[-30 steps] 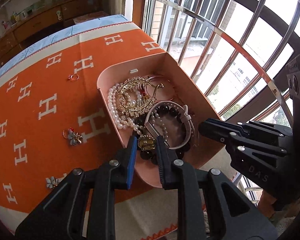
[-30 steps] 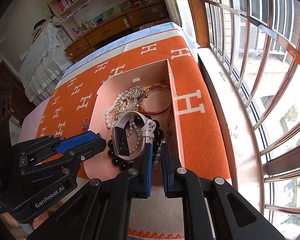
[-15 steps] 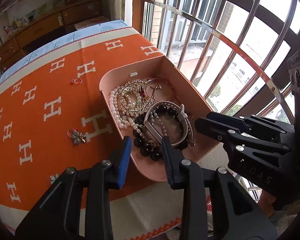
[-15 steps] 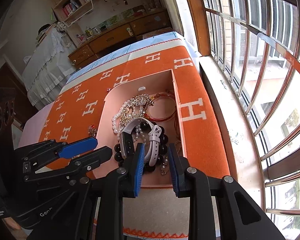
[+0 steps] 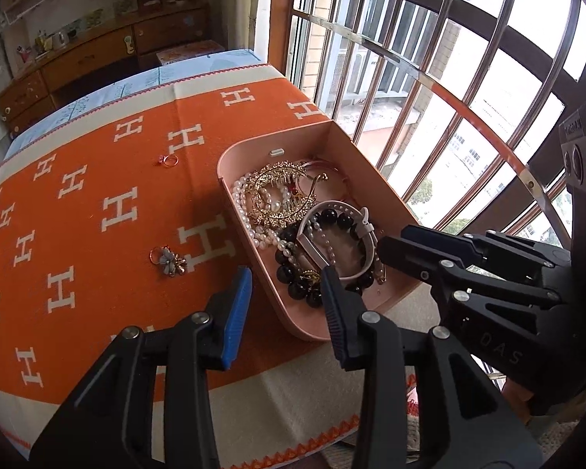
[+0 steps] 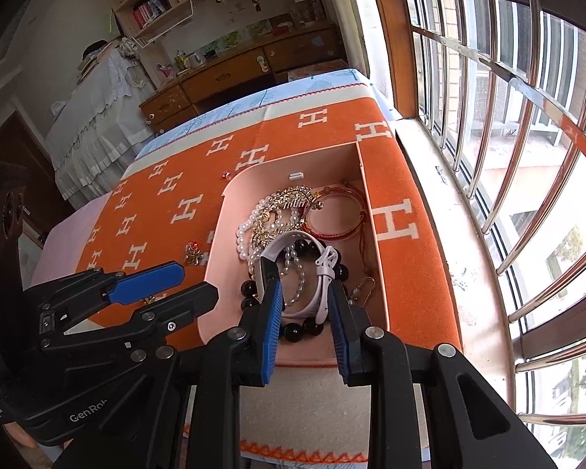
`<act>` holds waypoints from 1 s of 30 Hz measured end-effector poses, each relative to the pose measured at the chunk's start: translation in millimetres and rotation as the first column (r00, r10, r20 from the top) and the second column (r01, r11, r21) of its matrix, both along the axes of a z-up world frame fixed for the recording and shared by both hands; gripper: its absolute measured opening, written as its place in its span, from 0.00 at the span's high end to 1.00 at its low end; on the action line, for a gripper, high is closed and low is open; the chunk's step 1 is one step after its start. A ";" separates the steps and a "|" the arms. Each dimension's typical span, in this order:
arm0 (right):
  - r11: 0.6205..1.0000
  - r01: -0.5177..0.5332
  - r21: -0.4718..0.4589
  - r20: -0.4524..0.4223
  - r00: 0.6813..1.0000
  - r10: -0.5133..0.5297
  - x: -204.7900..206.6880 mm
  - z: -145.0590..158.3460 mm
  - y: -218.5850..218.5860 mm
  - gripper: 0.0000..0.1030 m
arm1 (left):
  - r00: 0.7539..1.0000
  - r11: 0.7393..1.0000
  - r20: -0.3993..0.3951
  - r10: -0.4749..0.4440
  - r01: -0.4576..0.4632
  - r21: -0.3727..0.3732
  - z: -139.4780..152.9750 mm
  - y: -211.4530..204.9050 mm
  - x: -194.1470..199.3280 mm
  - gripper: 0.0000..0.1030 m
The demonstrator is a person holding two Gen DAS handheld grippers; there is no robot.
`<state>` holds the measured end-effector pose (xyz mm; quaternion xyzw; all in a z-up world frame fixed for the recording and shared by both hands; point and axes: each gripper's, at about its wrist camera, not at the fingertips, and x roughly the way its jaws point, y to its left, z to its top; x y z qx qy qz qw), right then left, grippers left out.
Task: Organize jewelry
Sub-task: 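Withdraw both tools from the tray toward the blue flower earrings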
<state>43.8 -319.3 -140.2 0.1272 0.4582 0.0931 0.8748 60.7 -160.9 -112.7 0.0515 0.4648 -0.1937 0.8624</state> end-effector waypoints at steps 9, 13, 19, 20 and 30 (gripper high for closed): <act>1.000 -0.019 -0.005 0.022 1.000 0.019 -0.2 8.7 19.0 0.76 | 0.999 0.999 0.012 0.034 -0.033 -0.034 4.1 23.9 -3.4 0.67; 0.999 -0.033 -0.012 0.030 0.999 0.033 1.8 13.8 32.3 0.76 | 0.998 0.997 0.015 0.057 -0.056 -0.048 5.7 37.8 -4.4 0.67; 0.998 -0.057 -0.024 0.042 0.997 0.058 4.7 21.2 53.9 0.76 | 0.996 0.994 0.020 0.092 -0.091 -0.068 7.4 61.9 -3.4 0.67; 0.998 -0.061 -0.026 0.043 0.997 0.062 6.1 21.6 58.8 0.76 | 0.995 0.993 0.019 0.097 -0.096 -0.072 7.2 66.1 -3.2 0.67; 0.994 -0.097 -0.052 0.026 0.995 0.098 15.5 24.1 99.1 0.76 | 0.981 0.977 -0.018 0.193 -0.193 -0.094 -0.3 121.5 1.7 0.67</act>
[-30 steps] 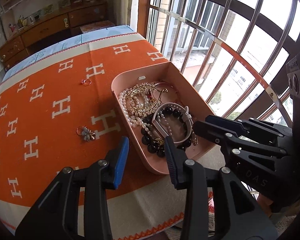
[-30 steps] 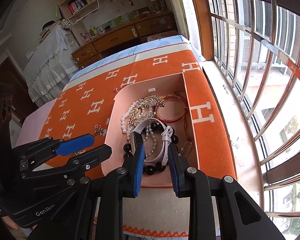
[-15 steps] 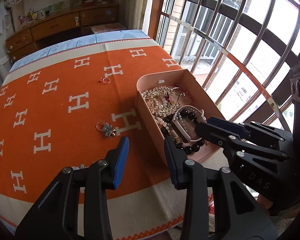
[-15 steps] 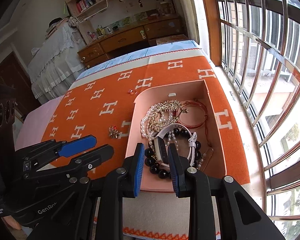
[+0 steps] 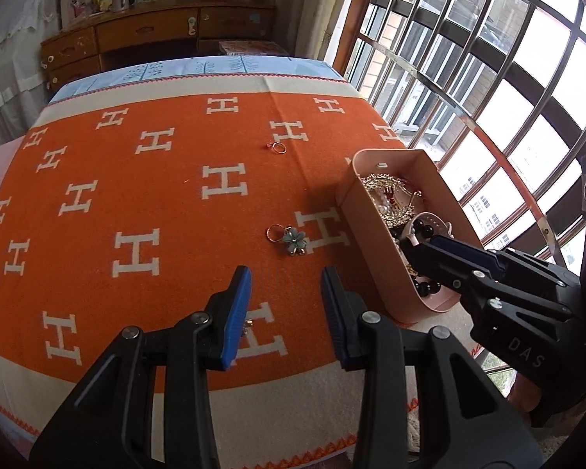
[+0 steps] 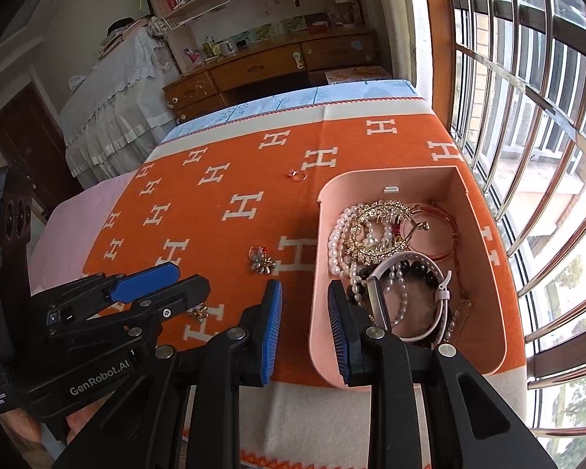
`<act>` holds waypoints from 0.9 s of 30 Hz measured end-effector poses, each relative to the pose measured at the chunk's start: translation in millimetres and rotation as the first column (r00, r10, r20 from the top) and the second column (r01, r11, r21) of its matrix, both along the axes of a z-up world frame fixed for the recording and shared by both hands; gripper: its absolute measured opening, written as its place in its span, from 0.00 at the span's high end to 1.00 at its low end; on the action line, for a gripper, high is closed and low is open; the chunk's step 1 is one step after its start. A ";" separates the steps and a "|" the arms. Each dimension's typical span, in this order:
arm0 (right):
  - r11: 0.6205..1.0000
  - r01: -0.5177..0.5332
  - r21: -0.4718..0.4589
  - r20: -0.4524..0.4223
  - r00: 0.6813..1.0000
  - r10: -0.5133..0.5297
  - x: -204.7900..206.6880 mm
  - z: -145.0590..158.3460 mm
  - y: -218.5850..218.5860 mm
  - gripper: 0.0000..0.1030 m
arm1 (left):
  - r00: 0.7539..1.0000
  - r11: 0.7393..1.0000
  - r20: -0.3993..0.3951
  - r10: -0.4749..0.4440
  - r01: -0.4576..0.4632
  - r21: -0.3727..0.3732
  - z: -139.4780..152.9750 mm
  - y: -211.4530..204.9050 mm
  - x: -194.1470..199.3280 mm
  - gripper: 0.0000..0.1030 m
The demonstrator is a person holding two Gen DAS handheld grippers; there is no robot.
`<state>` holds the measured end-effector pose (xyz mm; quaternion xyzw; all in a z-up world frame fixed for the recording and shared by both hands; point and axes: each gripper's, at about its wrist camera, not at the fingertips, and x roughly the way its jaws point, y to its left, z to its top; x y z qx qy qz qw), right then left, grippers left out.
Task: Organize jewelry
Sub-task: 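Withdraw both tools from the tray toward the blue flower earrings, then grasp one blue flower earring with the right tool while the left tool grasps the other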
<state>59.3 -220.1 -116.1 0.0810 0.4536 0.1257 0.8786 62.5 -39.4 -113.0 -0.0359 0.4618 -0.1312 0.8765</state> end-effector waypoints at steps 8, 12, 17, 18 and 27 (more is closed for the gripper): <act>0.998 -0.049 -0.036 -0.014 0.999 0.048 10.9 -3.0 31.4 0.65 | 0.995 0.995 0.057 0.083 -0.085 0.046 13.1 57.0 7.7 0.67; 0.994 -0.084 -0.065 -0.015 0.996 0.083 22.0 -6.6 49.2 0.65 | 0.993 0.993 0.052 0.109 -0.111 0.049 11.0 75.8 12.7 0.67; 0.982 -0.142 -0.125 -0.006 0.990 0.143 43.9 -16.5 76.4 0.65 | 0.994 0.994 0.005 0.105 -0.105 0.030 0.6 85.2 18.1 0.67; 0.978 -0.156 -0.141 -0.005 0.988 0.157 47.9 -19.6 81.8 0.65 | 0.995 0.994 0.001 0.104 -0.104 0.030 -0.9 86.4 19.0 0.67; 0.952 -0.210 -0.223 -0.071 0.978 0.198 74.3 -56.4 103.0 0.68 | 0.995 0.996 -0.058 0.080 -0.078 0.040 -20.5 90.0 23.2 0.67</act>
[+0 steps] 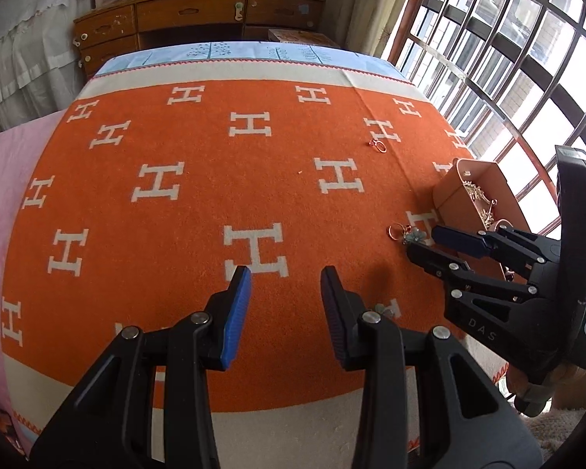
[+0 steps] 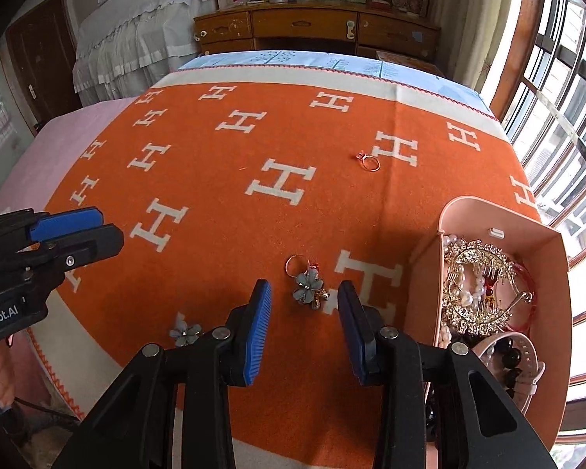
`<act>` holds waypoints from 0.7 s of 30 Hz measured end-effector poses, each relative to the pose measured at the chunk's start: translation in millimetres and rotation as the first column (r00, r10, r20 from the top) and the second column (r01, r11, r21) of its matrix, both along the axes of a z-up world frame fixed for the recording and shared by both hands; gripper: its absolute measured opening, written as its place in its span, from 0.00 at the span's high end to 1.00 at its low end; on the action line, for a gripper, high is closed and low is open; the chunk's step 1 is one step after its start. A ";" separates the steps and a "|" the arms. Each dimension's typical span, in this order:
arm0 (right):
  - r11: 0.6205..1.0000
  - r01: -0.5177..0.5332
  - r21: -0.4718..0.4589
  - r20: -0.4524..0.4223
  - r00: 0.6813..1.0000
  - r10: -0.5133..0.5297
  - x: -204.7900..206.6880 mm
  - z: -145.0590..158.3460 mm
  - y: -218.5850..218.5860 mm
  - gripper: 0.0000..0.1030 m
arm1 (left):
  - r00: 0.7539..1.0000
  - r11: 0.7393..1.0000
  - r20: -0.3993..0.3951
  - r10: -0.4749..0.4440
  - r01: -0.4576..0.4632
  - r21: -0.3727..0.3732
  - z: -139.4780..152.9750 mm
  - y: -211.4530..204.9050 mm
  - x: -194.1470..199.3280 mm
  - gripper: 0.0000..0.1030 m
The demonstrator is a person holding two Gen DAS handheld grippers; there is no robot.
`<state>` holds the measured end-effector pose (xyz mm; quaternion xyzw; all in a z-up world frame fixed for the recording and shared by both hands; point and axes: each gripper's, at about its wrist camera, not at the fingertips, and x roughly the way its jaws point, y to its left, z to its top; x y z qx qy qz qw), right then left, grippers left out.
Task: Organize jewelry
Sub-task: 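Grasp one blue flower earring with the right tool while the left tool grasps the other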
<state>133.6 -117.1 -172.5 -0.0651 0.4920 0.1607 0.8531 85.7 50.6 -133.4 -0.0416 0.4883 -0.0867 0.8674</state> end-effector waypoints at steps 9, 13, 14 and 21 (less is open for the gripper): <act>0.998 -0.036 -0.055 0.005 0.999 0.037 0.8 -19.2 8.8 0.85 | 0.992 0.992 -0.034 -0.122 0.122 0.026 -12.0 -26.3 -10.6 0.67; 0.998 -0.052 -0.047 0.013 0.999 0.052 -4.1 -19.8 9.6 0.86 | 0.986 0.986 -0.046 -0.163 0.164 0.025 -13.5 -36.9 -15.0 0.67; 0.998 -0.050 -0.032 0.010 0.999 0.051 -5.3 -18.6 8.4 0.86 | 0.984 0.985 -0.050 -0.170 0.172 0.027 -14.2 -39.3 -16.0 0.67; 0.998 -0.045 0.038 0.029 0.999 0.044 -22.0 -2.2 -6.7 0.86 | 0.976 0.977 -0.078 -0.205 0.209 0.035 -16.4 -57.9 -20.8 0.67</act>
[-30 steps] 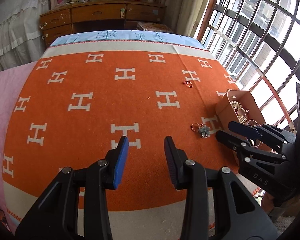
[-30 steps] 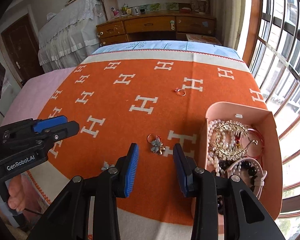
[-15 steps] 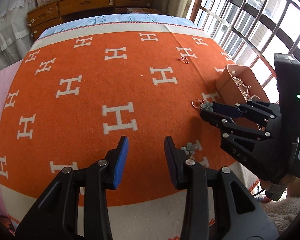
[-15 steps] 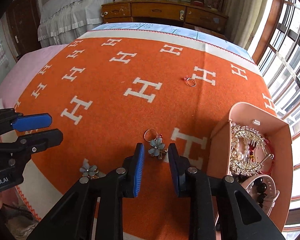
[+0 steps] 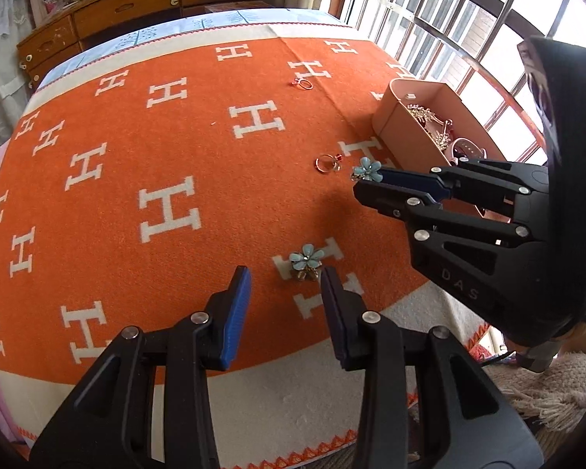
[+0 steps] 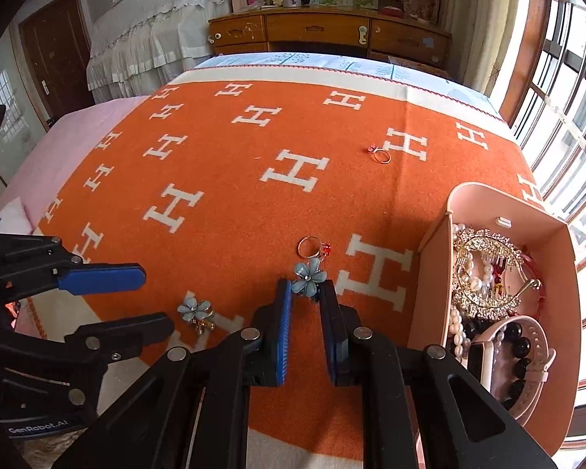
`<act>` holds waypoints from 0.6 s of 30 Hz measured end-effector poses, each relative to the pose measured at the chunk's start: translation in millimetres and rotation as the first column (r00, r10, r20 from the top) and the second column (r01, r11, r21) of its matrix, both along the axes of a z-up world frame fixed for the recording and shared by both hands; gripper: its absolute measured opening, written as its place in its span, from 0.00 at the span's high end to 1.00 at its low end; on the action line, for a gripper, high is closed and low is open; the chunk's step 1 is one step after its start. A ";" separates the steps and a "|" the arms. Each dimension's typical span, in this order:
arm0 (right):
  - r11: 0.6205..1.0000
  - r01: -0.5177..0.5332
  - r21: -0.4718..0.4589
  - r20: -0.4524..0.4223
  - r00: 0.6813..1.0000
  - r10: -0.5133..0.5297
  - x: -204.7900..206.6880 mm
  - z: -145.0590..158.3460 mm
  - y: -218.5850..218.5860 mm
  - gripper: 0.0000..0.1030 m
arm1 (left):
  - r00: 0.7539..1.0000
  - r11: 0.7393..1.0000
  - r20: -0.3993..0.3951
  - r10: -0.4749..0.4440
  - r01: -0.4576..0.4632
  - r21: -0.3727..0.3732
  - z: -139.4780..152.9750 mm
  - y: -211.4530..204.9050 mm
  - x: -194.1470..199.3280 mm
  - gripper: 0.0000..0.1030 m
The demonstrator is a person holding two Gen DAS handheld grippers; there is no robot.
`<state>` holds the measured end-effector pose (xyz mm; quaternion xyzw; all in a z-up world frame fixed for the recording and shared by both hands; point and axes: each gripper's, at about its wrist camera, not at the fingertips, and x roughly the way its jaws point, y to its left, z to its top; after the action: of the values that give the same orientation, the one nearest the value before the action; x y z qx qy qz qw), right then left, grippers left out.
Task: Organize jewelry
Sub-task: 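Grasp one blue flower earring with the right tool while the left tool grasps the other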
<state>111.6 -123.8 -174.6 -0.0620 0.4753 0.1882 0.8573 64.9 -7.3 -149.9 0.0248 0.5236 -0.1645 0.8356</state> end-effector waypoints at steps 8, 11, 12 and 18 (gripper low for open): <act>0.998 0.000 0.069 0.069 0.998 -0.005 -22.2 29.9 -25.0 0.86 | 0.999 0.999 -0.037 0.032 -0.031 0.026 -6.5 -20.8 5.1 0.67; 0.996 0.003 0.090 0.086 0.996 -0.011 -29.4 37.1 -35.6 0.86 | 0.996 0.997 -0.053 0.066 -0.064 0.035 -12.1 -26.5 9.8 0.67; 0.995 0.006 0.097 0.090 0.996 -0.014 -31.5 38.5 -39.7 0.86 | 0.996 0.996 -0.052 0.078 -0.076 0.045 -13.1 -28.4 10.8 0.67; 0.989 0.037 0.142 0.094 0.994 -0.051 -41.1 40.5 -70.4 0.86 | 0.989 0.989 -0.058 0.133 -0.129 0.071 -19.2 -36.0 16.3 0.68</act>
<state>70.5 -194.2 -134.1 0.0000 0.4195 0.1988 0.8857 81.2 -43.3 -169.1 0.0132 0.5552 -0.0922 0.8265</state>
